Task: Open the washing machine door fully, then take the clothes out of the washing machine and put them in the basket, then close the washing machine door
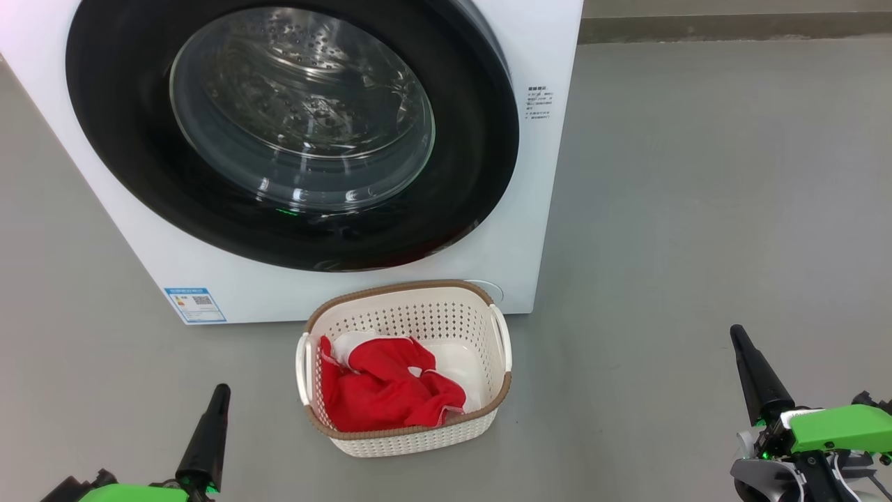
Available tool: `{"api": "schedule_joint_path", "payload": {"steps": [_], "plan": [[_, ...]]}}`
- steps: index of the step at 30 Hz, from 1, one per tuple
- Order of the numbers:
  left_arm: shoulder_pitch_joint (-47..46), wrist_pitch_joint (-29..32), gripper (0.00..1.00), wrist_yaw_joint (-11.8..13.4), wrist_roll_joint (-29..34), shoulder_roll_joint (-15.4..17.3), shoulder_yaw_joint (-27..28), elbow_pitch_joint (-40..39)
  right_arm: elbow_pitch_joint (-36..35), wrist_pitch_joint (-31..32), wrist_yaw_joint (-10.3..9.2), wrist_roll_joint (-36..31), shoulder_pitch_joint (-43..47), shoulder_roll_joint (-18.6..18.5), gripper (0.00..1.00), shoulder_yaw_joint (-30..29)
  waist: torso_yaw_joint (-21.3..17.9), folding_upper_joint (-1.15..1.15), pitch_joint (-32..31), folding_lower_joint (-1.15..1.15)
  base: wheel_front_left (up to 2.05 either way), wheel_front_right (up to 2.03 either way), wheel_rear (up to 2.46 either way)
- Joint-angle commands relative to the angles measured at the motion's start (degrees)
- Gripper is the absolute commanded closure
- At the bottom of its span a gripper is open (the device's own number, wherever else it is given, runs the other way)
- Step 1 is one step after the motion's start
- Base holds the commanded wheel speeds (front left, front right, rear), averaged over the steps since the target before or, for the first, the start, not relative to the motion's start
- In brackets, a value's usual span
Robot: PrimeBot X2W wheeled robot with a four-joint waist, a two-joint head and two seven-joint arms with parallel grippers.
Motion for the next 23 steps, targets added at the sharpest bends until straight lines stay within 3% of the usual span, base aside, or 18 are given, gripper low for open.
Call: {"api": "schedule_joint_path", "payload": {"steps": [1,23], "plan": [[-2.4,0.3,1.0,-0.4,-0.4,0.5,2.0,-1.2,-1.7,0.3,-0.04,0.3,-2.4,-0.9,1.0,0.9,0.0,0.0,0.0,0.0,0.0,0.0,0.0],[-2.4,0.2,1.0,-0.4,-0.4,0.5,2.0,-1.2,-1.7,0.3,-0.04,0.3,-2.4,-0.9,1.0,0.9,0.0,0.0,0.0,0.0,0.0,0.0,0.0]]}}
